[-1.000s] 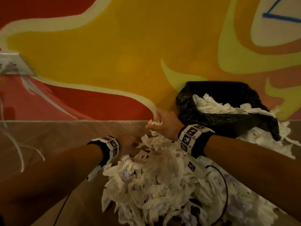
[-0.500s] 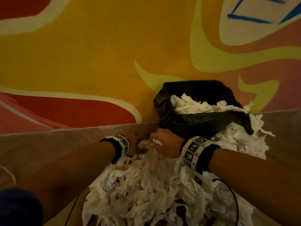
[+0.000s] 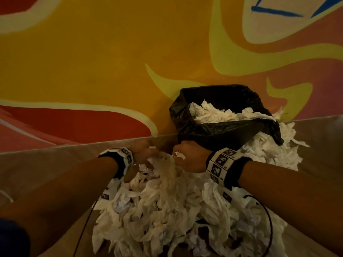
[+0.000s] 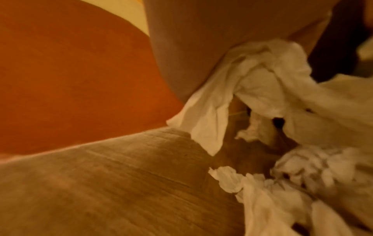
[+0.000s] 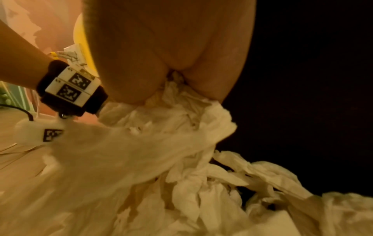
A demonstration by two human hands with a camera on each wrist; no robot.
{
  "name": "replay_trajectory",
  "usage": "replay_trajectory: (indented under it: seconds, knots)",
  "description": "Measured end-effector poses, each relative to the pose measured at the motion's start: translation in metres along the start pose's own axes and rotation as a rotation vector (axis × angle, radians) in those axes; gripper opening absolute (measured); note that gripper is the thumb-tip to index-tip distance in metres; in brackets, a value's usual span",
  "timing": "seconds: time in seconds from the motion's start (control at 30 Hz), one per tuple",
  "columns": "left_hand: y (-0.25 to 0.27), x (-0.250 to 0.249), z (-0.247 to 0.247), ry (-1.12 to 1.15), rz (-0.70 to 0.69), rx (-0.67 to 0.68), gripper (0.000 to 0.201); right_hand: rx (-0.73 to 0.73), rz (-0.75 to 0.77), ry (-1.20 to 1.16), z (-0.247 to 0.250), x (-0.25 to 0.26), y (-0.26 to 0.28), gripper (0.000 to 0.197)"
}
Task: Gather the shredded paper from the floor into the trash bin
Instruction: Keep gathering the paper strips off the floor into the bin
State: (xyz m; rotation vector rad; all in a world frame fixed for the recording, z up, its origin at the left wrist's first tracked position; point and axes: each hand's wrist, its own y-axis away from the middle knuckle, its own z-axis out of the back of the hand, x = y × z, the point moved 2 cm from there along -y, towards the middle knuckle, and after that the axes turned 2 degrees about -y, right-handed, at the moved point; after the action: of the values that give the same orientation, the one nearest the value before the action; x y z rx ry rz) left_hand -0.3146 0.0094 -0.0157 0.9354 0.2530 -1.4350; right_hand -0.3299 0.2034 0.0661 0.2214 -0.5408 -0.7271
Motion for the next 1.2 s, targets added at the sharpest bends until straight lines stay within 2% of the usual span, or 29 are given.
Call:
replay_trajectory:
  seconds: [0.1,0.17,0.27,0.37,0.5,0.57,0.63,0.7,0.8,0.87,0.93,1.0,1.07,1.13,1.2]
  knots:
    - [0.01,0.01,0.015,0.136,0.136,-0.117,0.032,0.012,0.005,-0.009,-0.004,0.007,-0.008,0.024]
    - [0.019,0.01,0.021,0.232,0.167,-0.191,0.036,0.028,0.037,-0.029,-0.006,0.015,-0.013,0.036]
    - [0.034,0.008,0.032,0.227,0.188,-0.299,0.046,-0.014,0.091,-0.033,-0.005,0.027,-0.022,0.046]
    - [0.051,0.009,0.044,0.344,0.205,-0.343,0.036,0.043,0.049,0.084,-0.009,0.035,-0.035,0.037]
    - [0.07,0.011,0.056,0.493,0.19,-0.404,0.026,0.025,0.083,0.196,-0.016,0.048,-0.049,0.038]
    - [0.079,0.012,0.059,0.514,0.198,-0.444,0.017,0.008,0.107,0.229,-0.022,0.053,-0.056,0.03]
    - [0.087,0.019,0.063,0.5,0.218,-0.517,0.018,0.027,0.12,0.261,-0.029,0.058,-0.067,0.017]
    - [0.096,0.028,0.064,0.491,0.213,-0.589,0.018,0.078,0.111,0.3,-0.038,0.06,-0.081,0.027]
    - [0.107,0.042,0.061,0.515,0.191,-0.643,0.024,0.153,0.063,0.374,-0.048,0.064,-0.104,0.028]
    - [0.115,0.054,0.059,0.457,0.186,-0.584,0.016,0.16,0.053,0.416,-0.055,0.064,-0.116,0.023]
    - [0.122,0.064,0.054,0.323,0.177,-0.446,0.007,0.175,0.052,0.458,-0.06,0.066,-0.121,0.018]
    - [0.127,0.072,0.045,0.066,0.161,-0.3,0.013,0.223,0.058,0.483,-0.069,0.067,-0.124,0.016]
    - [0.128,0.079,0.035,-0.174,0.169,-0.175,0.022,0.293,0.029,0.489,-0.078,0.064,-0.127,0.031]
    - [0.127,0.085,0.026,-0.271,0.145,-0.068,0.028,0.353,0.017,0.509,-0.084,0.065,-0.128,0.042]
    - [0.124,0.089,0.019,-0.289,0.112,0.009,0.034,0.389,0.015,0.532,-0.088,0.065,-0.13,0.039]
